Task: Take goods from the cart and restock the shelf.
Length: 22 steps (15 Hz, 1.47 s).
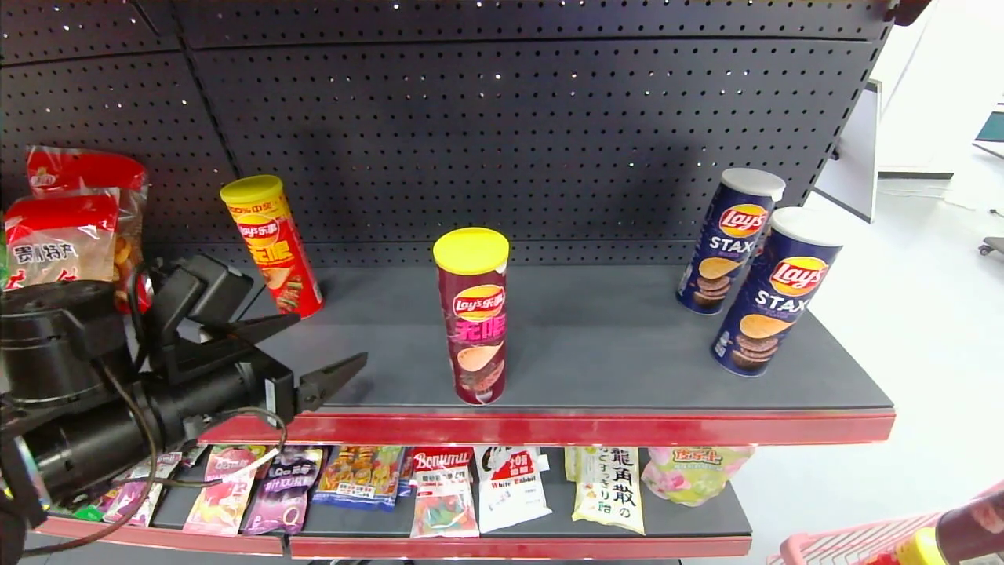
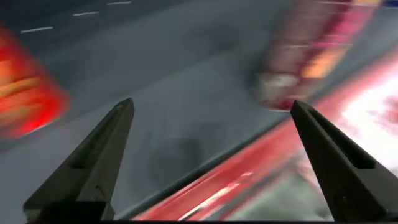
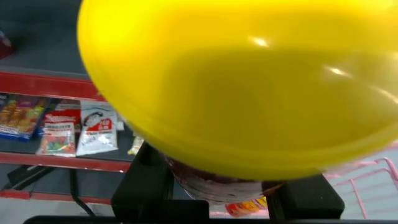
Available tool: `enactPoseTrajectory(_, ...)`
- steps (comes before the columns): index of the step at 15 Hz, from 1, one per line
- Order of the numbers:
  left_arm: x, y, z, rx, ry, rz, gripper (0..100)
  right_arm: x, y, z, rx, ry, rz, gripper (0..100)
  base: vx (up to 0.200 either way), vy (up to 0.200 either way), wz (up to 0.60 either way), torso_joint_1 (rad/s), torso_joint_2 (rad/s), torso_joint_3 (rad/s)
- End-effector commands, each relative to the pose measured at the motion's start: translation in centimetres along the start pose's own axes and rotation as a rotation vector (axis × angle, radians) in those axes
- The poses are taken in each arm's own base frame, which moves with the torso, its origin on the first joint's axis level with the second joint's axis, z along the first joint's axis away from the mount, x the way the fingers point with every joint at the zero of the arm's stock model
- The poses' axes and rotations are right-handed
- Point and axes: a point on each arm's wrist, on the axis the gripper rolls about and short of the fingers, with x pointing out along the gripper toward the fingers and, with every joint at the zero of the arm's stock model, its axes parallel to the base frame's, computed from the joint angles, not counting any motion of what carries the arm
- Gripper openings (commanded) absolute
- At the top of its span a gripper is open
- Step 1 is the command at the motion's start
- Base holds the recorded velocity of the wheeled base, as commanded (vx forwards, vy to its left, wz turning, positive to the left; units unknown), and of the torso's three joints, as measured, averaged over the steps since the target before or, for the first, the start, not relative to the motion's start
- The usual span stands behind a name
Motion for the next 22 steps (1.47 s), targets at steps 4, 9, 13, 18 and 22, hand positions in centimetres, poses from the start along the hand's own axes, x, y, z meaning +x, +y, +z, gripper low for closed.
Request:
enactPoseTrajectory(4, -11.4, -2.2, 0.8, 0.017, 0.034, 0.215, 100, 2.2, 0.1, -0.1, -0.057, 0.121, -0.038, 0, 0.0, 0.0, 0.0, 0.0, 0.0, 0.0)
enactPoseTrajectory(9, -18.2, -4.0, -0.8, 0.023, 0.106, 0.291, 100, 2.1, 0.0, -0.2, -0.045, 0.124, -0.06, 0, 0.0, 0.0, 0.0, 0.0, 0.0, 0.0)
enactPoseTrajectory(13, -18.0, -3.9, -0.8, 0.057, 0.118, 0.296, 100, 2.1, 0.1, -0.2, -0.045, 0.126, -0.052, 0, 0.0, 0.0, 0.0, 0.0, 0.0, 0.0)
enactPoseTrajectory(18, -17.9, -3.9, -0.9, 0.054, 0.123, 0.287, 100, 2.0, 0.0, -0.2, -0.045, 0.119, -0.053, 0, 0.0, 0.04, 0.0, 0.0, 0.0, 0.0)
enactPoseTrajectory(22, -17.9, -3.9, -0.9, 0.054, 0.124, 0.282, 100, 2.0, 0.1, -0.2, -0.044, 0.117, -0.052, 0, 0.0, 0.15, 0.0, 0.001, 0.0, 0.003)
